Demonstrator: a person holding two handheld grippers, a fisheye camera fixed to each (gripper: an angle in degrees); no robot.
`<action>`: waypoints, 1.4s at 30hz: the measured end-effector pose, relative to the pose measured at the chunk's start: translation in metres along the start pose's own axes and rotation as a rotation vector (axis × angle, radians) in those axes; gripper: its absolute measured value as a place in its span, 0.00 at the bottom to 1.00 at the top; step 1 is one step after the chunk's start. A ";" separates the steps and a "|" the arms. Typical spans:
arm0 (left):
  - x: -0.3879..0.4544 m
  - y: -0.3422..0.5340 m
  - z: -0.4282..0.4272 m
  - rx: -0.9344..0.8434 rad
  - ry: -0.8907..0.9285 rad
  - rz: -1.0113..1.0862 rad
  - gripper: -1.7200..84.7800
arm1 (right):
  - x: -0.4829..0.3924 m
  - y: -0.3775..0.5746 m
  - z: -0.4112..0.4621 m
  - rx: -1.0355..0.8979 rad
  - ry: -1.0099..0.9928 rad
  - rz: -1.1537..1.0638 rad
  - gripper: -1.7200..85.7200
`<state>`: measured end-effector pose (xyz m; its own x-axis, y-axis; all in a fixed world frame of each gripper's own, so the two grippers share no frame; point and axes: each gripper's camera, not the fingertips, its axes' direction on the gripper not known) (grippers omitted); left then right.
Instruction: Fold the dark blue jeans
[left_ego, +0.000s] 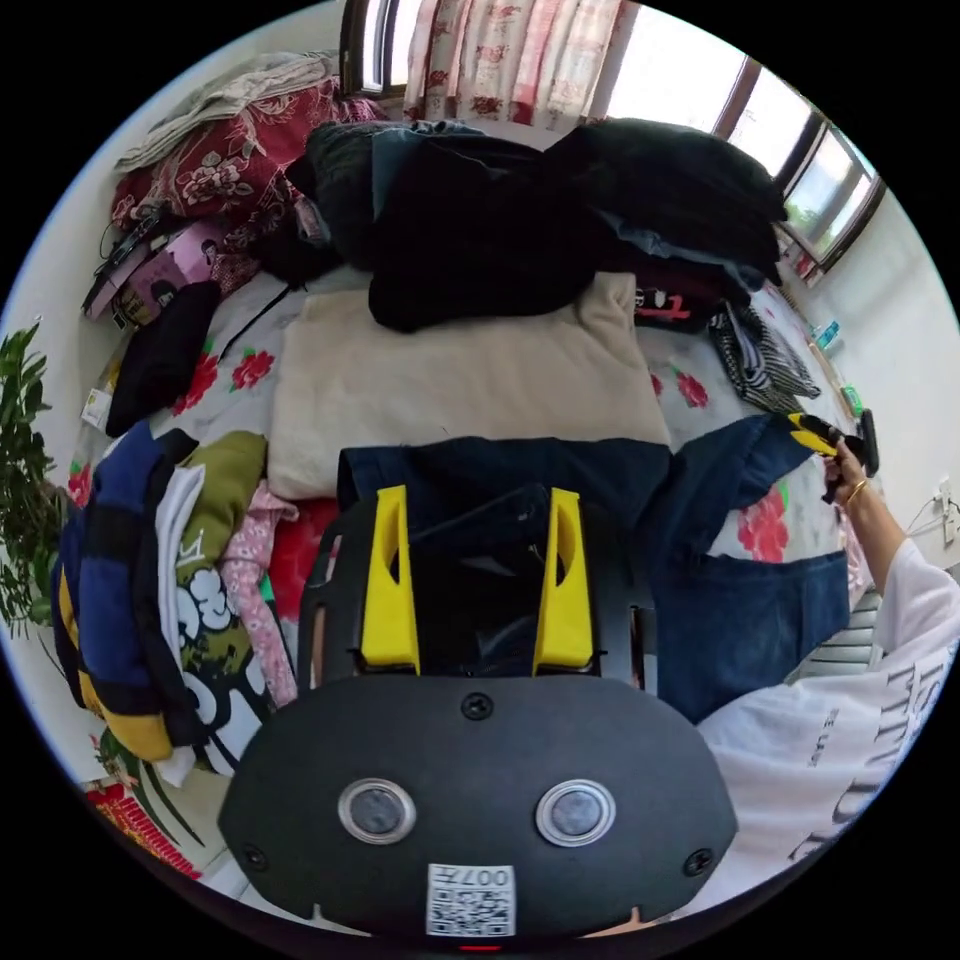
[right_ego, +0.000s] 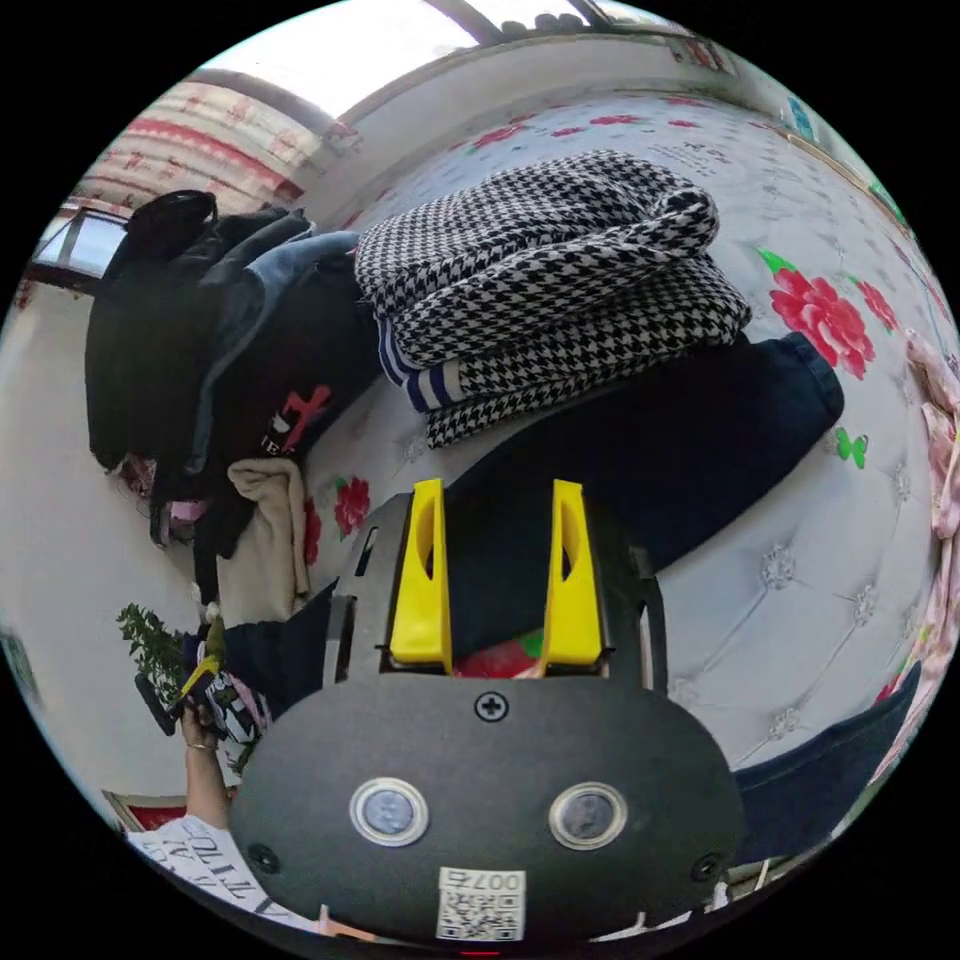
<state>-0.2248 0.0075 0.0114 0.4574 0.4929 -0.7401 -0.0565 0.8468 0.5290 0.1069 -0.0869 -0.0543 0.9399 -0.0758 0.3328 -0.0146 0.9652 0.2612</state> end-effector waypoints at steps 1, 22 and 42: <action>0.002 -0.008 0.015 -0.047 -0.039 -0.022 0.21 | 0.000 -0.006 0.006 -0.009 0.001 0.022 0.13; -0.034 0.073 -0.007 0.004 -0.063 -0.104 0.06 | 0.162 0.238 -0.113 0.144 0.103 0.259 0.08; -0.009 -0.002 0.082 -0.295 -0.110 0.335 0.10 | 0.059 0.029 0.014 -0.149 0.429 -0.235 0.07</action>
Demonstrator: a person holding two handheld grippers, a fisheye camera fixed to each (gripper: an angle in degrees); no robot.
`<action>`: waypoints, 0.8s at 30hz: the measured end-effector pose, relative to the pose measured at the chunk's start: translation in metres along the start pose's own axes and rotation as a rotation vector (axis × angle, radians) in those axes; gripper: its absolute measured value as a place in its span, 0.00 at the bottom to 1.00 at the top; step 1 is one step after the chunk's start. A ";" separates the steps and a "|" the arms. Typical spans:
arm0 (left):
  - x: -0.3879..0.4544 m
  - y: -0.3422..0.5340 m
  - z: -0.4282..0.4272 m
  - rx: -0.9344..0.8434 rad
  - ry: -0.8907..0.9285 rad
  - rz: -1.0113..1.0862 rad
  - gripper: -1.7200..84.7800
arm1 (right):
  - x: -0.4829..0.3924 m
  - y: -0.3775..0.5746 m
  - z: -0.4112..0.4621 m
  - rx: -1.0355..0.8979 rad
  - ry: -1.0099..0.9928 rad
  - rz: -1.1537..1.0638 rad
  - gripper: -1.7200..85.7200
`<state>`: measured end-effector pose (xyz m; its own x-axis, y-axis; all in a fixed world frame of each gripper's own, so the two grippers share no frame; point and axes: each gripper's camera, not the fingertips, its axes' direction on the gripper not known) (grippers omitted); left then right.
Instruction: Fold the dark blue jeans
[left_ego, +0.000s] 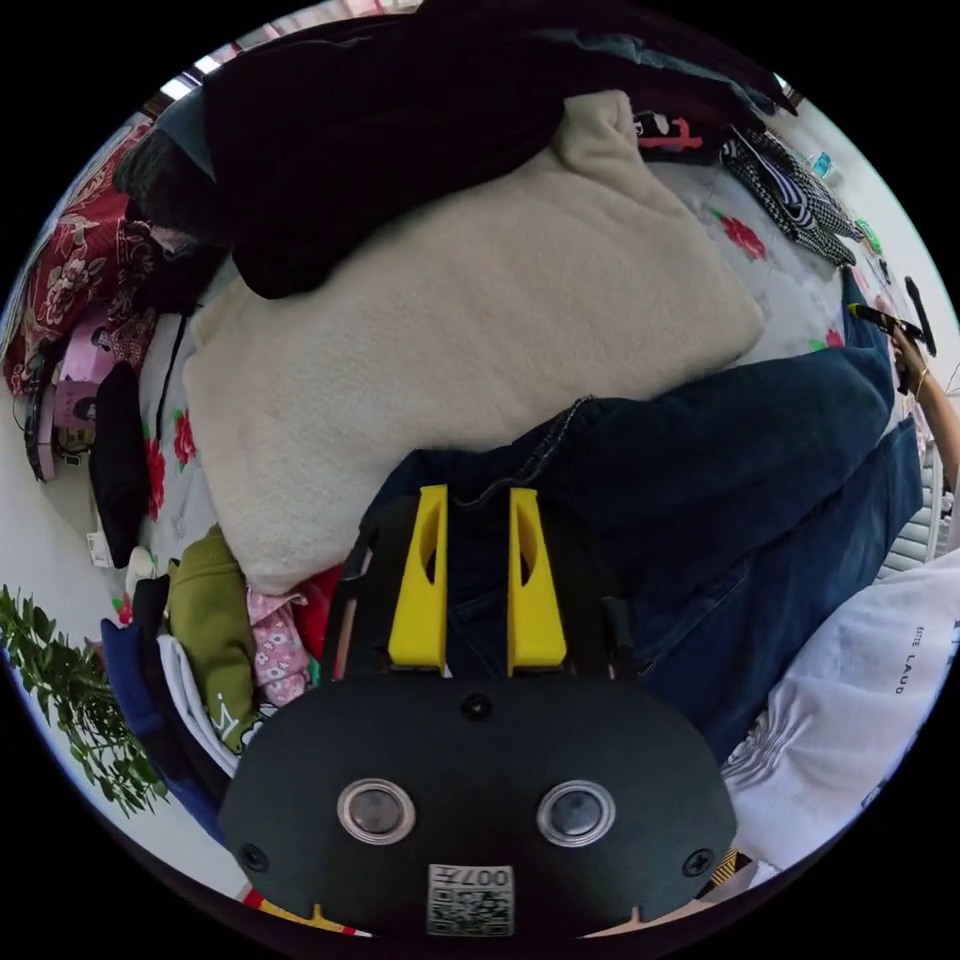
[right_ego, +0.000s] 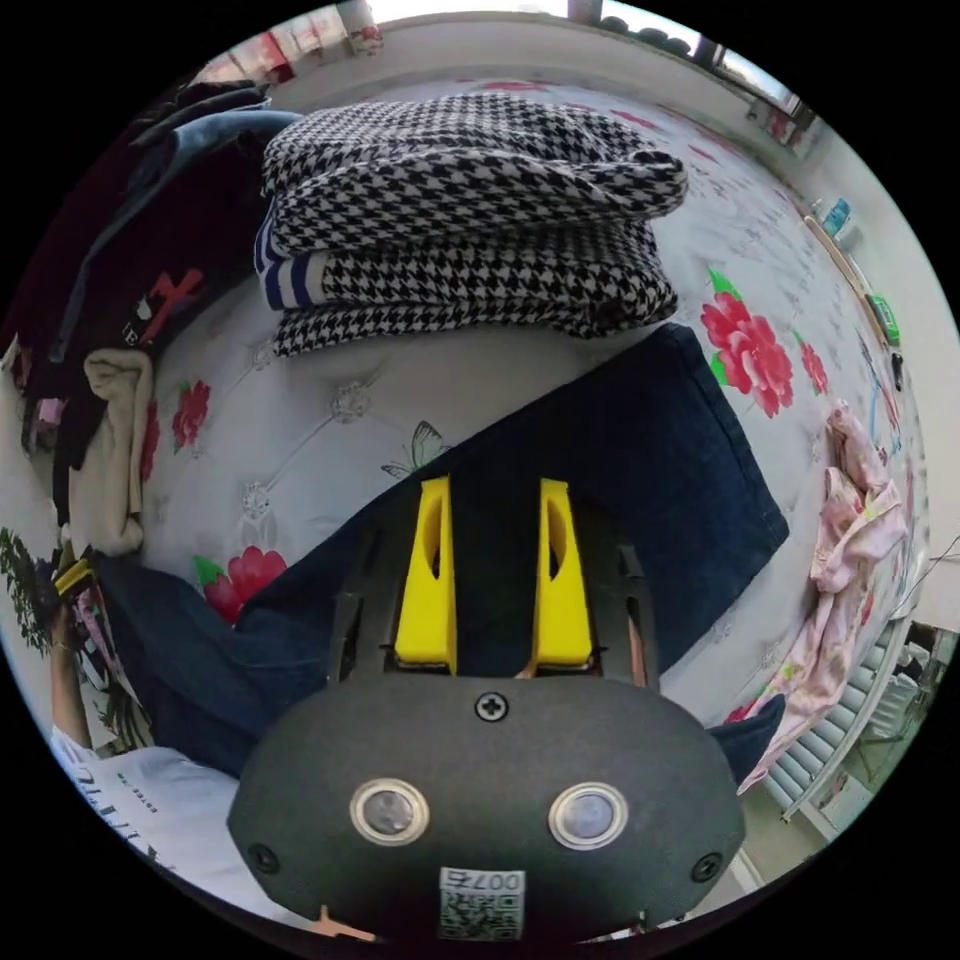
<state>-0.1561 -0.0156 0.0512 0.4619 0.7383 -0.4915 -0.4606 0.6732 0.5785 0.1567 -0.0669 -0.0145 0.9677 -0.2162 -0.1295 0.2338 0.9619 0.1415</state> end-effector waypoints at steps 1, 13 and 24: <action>-0.003 0.006 -0.005 0.022 0.010 -0.010 0.09 | 0.005 0.000 -0.003 -0.006 -0.011 0.001 0.06; -0.006 0.155 -0.099 0.502 0.133 -0.176 0.08 | 0.147 0.199 -0.153 0.668 -0.520 0.222 0.02; -0.029 0.134 -0.109 0.529 0.170 -0.201 0.07 | 0.167 0.248 -0.169 0.735 -0.734 0.260 0.02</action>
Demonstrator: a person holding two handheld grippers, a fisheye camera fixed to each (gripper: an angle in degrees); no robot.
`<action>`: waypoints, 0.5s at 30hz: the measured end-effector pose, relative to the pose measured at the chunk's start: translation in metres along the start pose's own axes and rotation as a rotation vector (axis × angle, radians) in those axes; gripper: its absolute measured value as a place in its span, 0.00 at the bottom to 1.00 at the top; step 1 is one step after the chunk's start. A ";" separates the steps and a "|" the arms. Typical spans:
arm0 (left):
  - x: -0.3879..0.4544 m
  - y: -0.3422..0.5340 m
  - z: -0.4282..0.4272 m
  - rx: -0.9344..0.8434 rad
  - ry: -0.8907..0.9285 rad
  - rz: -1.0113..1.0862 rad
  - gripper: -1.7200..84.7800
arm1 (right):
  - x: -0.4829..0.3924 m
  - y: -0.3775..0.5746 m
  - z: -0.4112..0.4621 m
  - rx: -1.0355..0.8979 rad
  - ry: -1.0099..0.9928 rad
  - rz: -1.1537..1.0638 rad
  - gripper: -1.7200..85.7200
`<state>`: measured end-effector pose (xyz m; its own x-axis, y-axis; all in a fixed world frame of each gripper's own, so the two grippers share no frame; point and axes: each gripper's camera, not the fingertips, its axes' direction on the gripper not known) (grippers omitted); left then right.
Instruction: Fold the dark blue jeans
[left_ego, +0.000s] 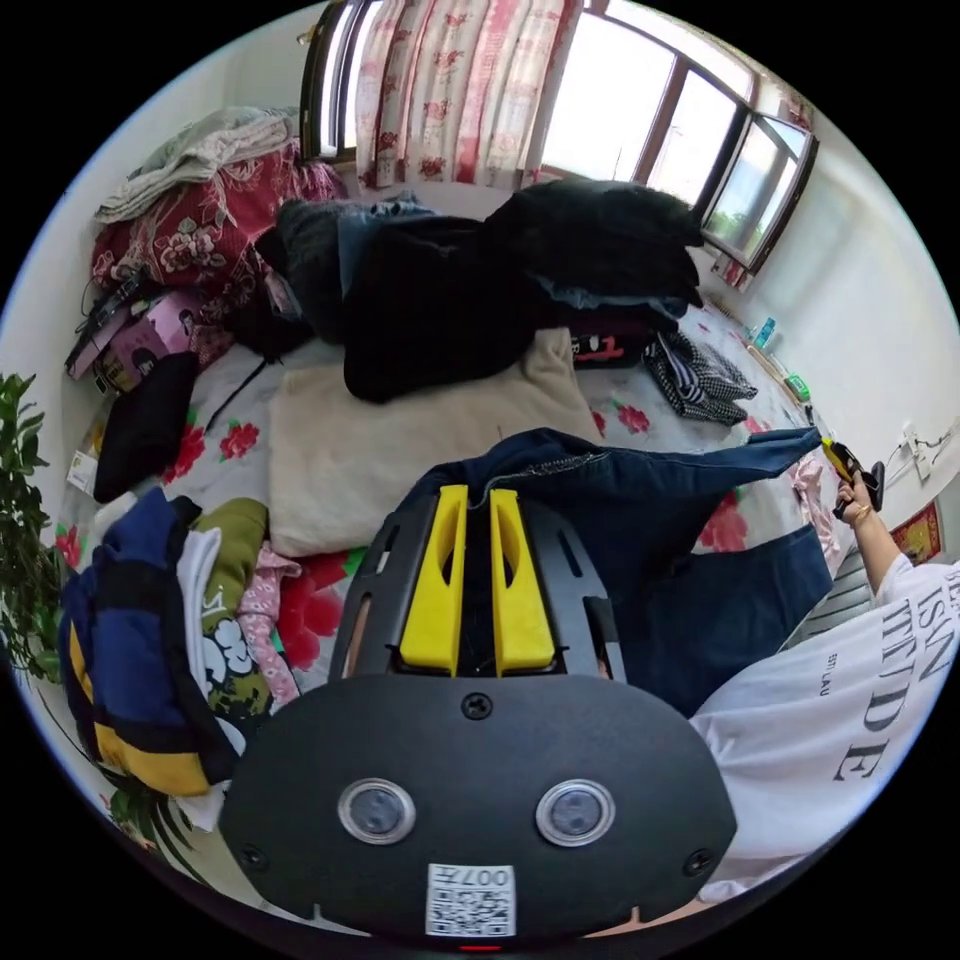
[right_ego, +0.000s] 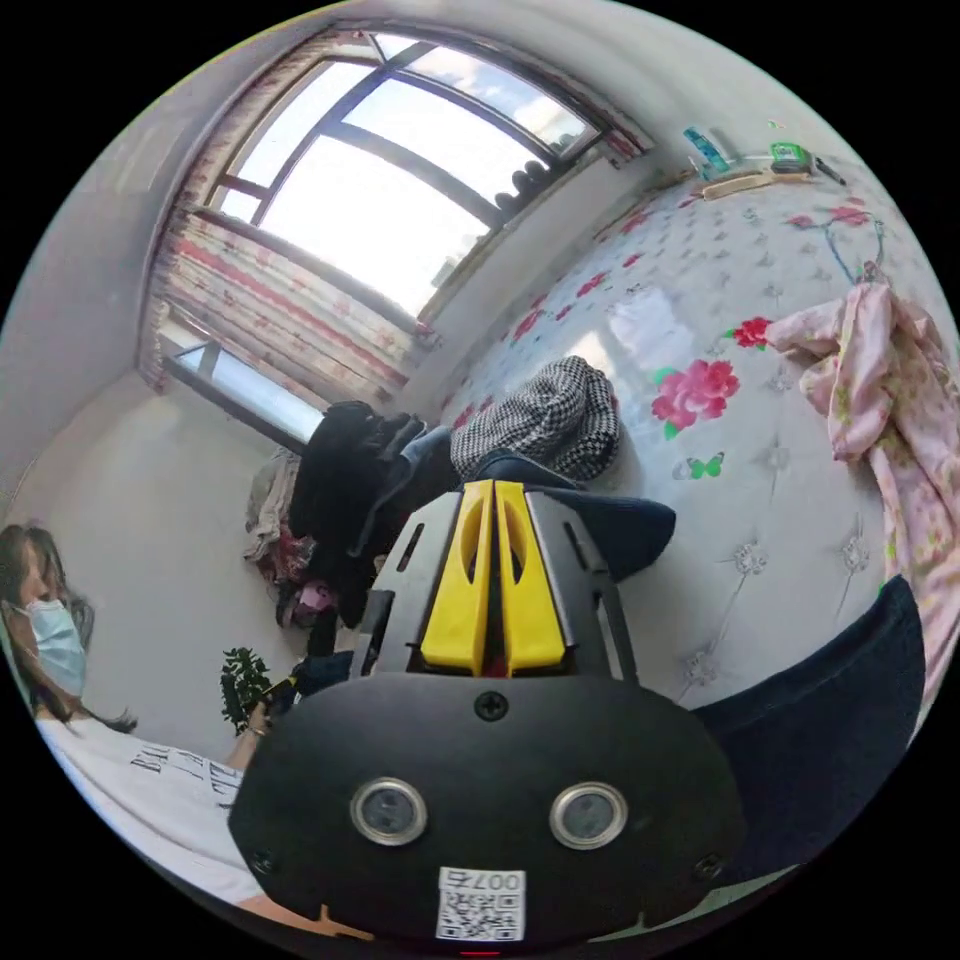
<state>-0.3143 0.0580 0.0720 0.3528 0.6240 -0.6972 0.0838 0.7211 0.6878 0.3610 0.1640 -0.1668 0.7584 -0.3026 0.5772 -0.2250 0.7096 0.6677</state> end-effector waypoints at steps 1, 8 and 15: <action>0.004 0.003 -0.016 0.038 -0.008 0.022 0.07 | -0.008 0.001 -0.010 0.014 -0.013 -0.037 0.02; 0.016 0.109 -0.071 0.092 -0.013 0.028 0.07 | 0.006 0.121 -0.134 -0.103 0.178 -0.094 0.02; -0.007 0.241 -0.003 -0.226 0.113 -0.394 0.10 | 0.084 0.247 -0.177 -0.149 0.487 0.357 0.05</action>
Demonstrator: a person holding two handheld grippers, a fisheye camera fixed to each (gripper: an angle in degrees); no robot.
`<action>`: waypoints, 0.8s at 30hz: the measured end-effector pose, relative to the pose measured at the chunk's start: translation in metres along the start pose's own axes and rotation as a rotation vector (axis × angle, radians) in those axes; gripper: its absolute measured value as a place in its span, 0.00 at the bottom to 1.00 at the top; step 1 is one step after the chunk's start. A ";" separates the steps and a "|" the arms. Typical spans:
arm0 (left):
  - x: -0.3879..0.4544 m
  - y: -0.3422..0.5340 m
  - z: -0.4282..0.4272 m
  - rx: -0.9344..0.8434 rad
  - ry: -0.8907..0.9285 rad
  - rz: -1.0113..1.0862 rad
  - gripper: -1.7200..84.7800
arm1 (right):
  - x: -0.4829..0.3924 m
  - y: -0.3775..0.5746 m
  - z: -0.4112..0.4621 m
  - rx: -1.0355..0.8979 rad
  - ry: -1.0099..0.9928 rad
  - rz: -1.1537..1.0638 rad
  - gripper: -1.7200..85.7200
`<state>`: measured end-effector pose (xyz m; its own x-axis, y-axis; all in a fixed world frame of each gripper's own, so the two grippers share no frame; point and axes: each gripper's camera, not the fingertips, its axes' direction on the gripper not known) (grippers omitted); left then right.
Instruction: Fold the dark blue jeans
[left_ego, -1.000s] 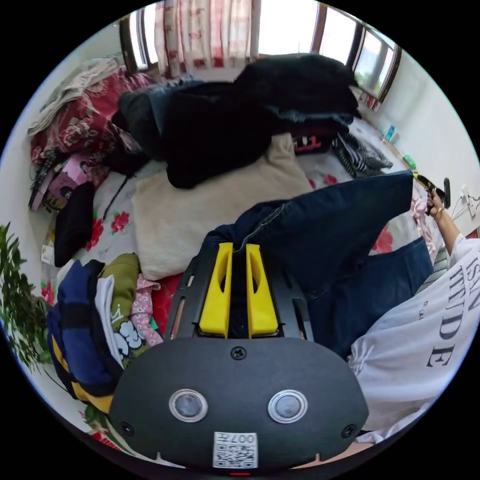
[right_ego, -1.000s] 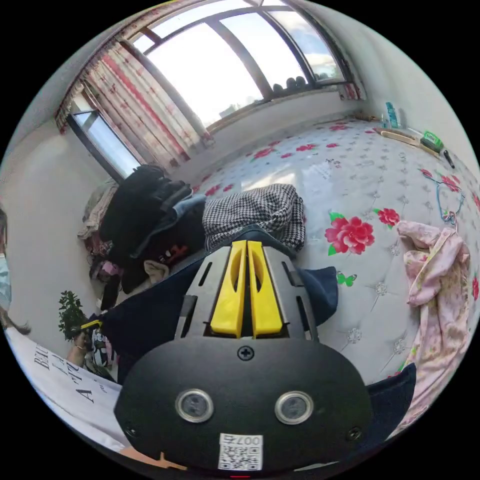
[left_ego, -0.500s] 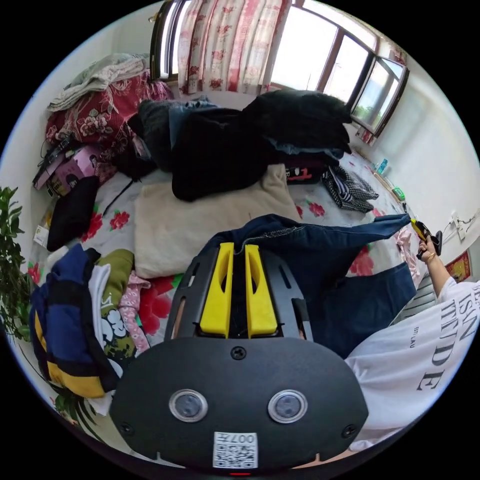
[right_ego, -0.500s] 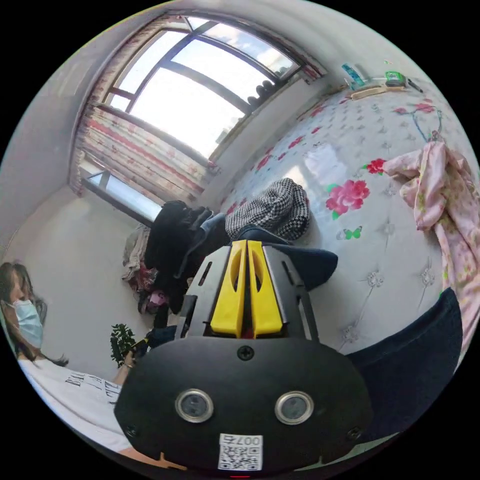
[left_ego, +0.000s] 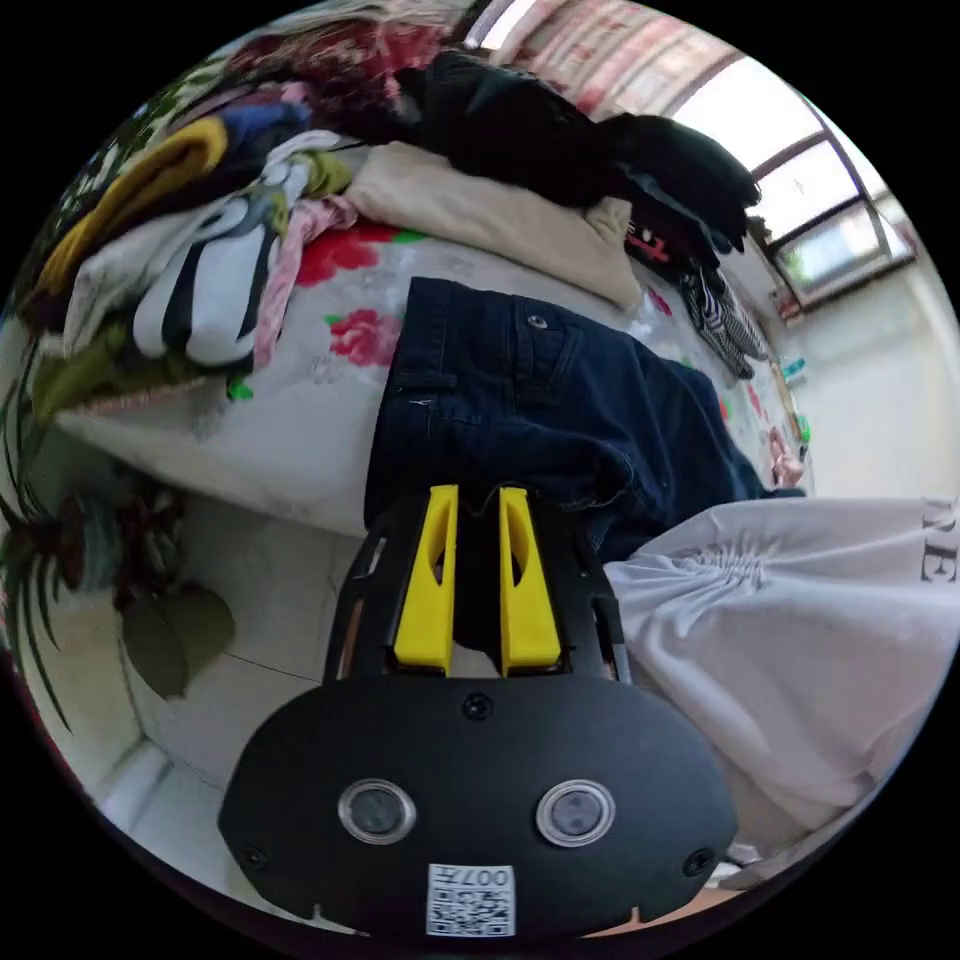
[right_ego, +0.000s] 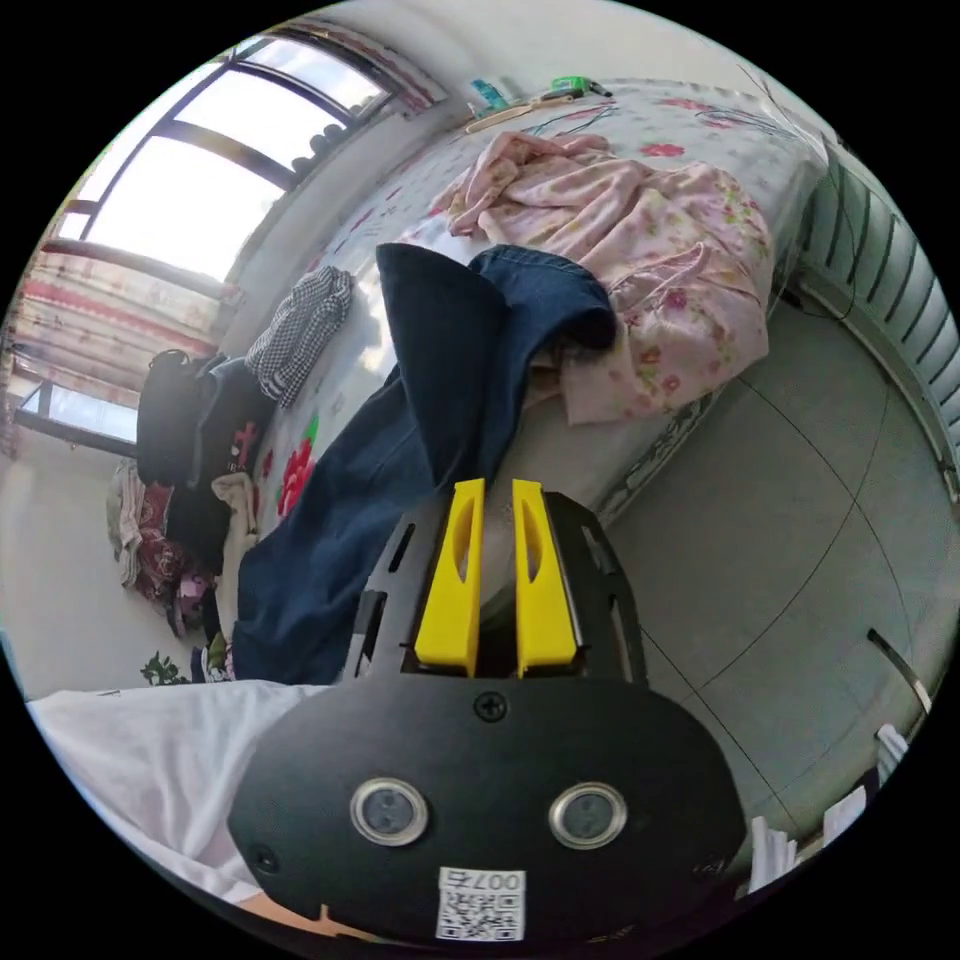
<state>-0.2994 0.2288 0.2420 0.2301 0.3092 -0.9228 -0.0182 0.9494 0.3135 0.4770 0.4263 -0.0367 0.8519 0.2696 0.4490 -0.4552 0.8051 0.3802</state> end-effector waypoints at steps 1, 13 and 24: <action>-0.005 0.000 -0.001 0.020 0.042 -0.053 0.11 | -0.001 -0.002 -0.002 0.012 -0.009 -0.005 0.06; 0.032 -0.079 0.031 -0.051 -0.140 -0.097 0.10 | -0.069 -0.102 0.049 -0.056 0.020 -0.120 0.04; 0.072 -0.065 -0.015 0.033 -0.157 0.112 0.08 | -0.122 -0.122 -0.026 0.096 0.254 -0.366 0.06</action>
<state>-0.2964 0.1903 0.1522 0.3770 0.3982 -0.8362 -0.0208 0.9063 0.4222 0.4358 0.3086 -0.1588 0.9923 0.1068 0.0631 -0.1238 0.8219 0.5560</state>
